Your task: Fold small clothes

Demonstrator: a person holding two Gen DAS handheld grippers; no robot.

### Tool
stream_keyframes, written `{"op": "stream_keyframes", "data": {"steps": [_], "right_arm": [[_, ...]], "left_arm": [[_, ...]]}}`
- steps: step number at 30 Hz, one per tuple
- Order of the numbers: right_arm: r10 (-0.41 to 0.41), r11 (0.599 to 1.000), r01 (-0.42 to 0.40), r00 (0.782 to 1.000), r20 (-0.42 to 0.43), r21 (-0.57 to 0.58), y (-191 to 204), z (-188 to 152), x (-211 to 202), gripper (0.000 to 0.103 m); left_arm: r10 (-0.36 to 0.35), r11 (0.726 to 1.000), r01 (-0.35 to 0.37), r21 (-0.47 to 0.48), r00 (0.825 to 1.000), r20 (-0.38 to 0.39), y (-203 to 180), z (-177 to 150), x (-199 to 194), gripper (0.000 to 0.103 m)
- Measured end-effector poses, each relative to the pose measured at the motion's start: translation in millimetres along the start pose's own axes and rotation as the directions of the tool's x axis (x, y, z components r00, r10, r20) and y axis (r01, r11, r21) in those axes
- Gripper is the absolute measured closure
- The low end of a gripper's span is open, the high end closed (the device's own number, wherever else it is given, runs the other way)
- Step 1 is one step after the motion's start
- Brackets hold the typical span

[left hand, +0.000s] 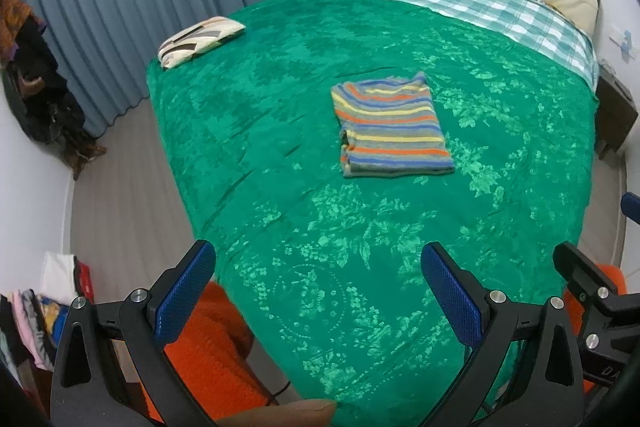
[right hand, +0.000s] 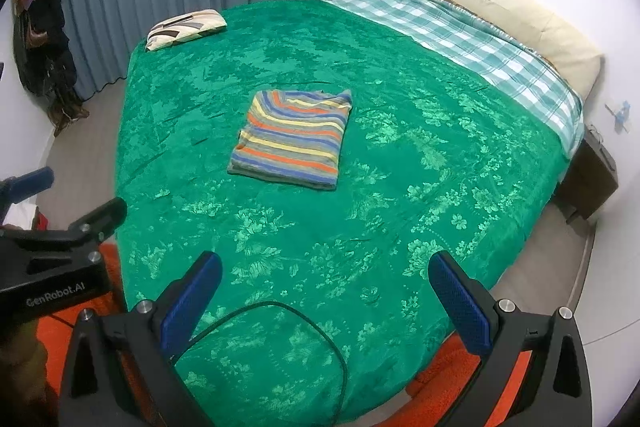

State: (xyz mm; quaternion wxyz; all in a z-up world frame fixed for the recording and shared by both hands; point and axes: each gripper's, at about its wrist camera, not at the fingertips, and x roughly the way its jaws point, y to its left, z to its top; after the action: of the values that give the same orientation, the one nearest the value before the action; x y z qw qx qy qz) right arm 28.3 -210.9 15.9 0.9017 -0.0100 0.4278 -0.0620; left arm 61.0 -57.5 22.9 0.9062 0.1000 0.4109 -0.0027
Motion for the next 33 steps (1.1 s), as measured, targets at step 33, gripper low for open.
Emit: {"op": "stream_keyframes", "data": {"steps": [33], "right_arm": [[0.051,0.999,-0.051,0.998,-0.029,0.011,3,11,-6,0.001]], "left_arm": [[-0.002,1.000,0.002,-0.007,1.000,-0.011,5,4,2,0.001]]}}
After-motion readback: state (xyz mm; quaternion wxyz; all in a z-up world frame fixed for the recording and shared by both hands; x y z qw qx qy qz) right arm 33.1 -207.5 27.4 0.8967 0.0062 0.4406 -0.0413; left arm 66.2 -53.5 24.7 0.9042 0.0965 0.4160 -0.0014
